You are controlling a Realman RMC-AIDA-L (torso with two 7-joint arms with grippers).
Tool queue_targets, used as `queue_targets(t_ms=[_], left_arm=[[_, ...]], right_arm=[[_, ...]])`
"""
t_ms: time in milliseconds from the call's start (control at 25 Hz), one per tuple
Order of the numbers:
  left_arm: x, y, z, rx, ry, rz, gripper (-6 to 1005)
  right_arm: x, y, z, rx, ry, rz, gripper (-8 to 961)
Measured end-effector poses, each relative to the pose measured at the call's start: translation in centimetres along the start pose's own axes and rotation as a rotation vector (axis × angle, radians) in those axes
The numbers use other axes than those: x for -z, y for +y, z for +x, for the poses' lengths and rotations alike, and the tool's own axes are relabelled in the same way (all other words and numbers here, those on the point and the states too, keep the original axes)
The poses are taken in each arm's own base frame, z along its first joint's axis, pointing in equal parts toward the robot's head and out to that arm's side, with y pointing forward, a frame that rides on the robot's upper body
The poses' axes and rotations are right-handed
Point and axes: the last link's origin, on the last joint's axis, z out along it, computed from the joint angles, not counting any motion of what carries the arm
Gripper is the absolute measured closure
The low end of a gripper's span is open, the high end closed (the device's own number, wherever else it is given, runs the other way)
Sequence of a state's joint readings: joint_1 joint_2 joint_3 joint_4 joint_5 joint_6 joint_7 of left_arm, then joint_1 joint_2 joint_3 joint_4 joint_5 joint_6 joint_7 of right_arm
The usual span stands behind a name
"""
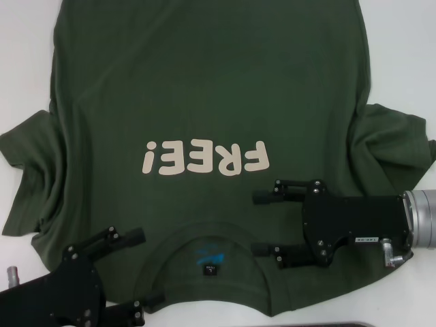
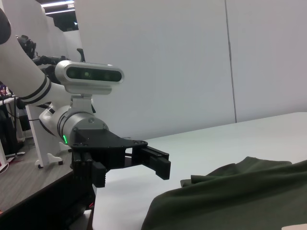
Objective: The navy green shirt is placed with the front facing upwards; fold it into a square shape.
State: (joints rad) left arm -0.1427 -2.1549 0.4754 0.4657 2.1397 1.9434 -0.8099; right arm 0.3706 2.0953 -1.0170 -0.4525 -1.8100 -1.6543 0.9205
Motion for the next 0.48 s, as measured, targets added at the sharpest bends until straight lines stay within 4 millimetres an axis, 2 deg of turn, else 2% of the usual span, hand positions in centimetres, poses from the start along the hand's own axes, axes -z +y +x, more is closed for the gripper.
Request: queue_targets(t_ms=[480], left_arm=[[-0.11, -0.33, 0.23, -0.01, -0.003, -0.007, 138]], right_arm=[[0.06, -0.06, -0.04, 0.001, 0.0, 0.001, 146]])
